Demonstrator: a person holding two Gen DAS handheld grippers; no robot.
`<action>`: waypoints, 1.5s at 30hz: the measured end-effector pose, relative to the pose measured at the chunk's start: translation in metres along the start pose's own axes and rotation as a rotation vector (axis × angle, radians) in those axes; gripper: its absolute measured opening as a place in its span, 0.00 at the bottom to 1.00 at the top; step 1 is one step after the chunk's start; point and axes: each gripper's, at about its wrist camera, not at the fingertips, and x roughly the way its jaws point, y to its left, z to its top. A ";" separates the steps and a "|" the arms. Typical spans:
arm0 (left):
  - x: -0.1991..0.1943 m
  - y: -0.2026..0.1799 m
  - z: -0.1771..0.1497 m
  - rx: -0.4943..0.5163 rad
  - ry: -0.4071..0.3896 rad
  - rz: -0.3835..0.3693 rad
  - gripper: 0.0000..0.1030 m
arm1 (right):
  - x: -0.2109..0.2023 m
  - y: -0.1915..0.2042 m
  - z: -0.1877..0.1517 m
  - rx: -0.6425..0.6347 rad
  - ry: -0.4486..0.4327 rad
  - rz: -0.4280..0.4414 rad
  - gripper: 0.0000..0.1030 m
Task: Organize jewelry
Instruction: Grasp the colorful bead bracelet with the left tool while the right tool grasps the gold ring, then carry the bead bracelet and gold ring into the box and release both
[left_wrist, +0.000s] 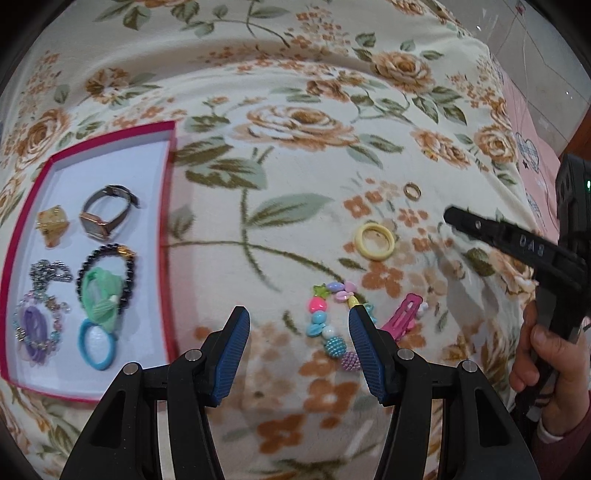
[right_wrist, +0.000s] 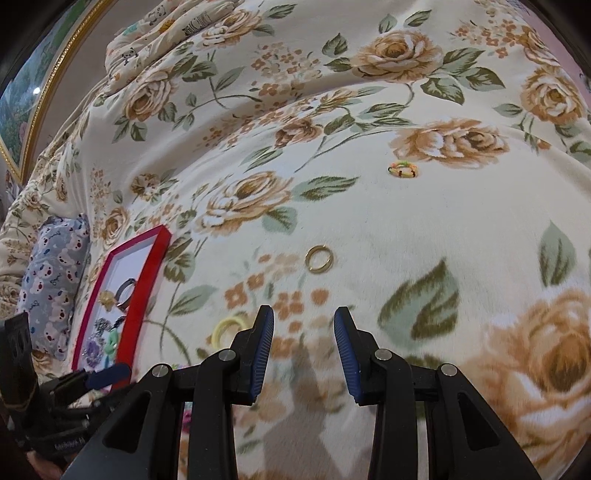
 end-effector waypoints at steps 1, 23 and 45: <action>0.005 -0.001 0.001 0.003 0.006 0.001 0.54 | 0.003 0.000 0.002 -0.002 0.002 -0.003 0.36; 0.025 -0.003 0.019 0.056 -0.036 -0.031 0.09 | 0.059 0.013 0.023 -0.124 0.020 -0.136 0.31; -0.059 0.034 -0.004 -0.040 -0.166 -0.062 0.09 | 0.004 0.072 -0.012 -0.150 0.008 0.059 0.22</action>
